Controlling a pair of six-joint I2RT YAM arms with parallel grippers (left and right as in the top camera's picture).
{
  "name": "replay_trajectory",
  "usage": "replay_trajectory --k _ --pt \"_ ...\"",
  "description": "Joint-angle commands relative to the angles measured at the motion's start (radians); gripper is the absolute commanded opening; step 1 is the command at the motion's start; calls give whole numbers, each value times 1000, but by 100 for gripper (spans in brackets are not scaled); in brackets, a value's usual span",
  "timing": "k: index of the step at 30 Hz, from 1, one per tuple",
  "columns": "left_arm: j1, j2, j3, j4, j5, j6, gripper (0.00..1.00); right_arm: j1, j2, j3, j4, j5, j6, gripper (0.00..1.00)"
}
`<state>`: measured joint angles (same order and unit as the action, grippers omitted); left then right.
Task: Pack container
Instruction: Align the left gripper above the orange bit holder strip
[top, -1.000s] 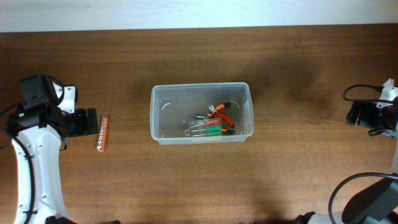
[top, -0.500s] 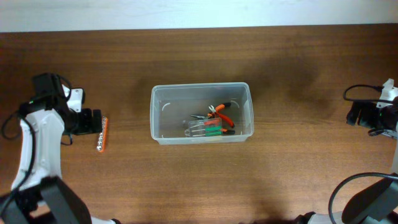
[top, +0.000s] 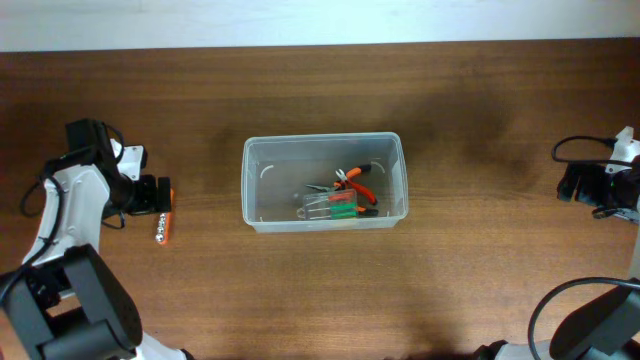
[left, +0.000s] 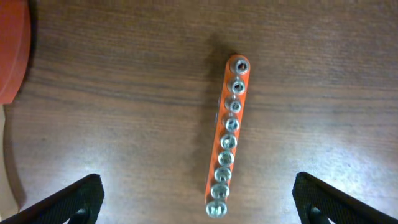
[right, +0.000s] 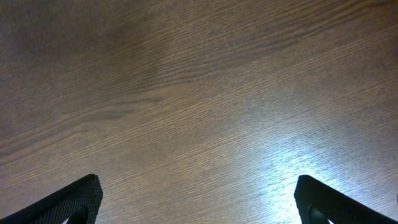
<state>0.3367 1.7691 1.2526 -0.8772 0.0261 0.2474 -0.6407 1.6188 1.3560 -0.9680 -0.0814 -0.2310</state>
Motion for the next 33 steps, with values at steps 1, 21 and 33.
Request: replay_trajectory --k 1,21,33 --pt "0 36 -3 32 4 20 99 -1 -8 -1 0 -9 12 99" --pt "-69 84 0 58 -107 18 99 -1 -8 -1 0 -9 11 99" --pt "-71 196 98 2 -109 -16 99 -1 -8 -1 0 -9 12 99"
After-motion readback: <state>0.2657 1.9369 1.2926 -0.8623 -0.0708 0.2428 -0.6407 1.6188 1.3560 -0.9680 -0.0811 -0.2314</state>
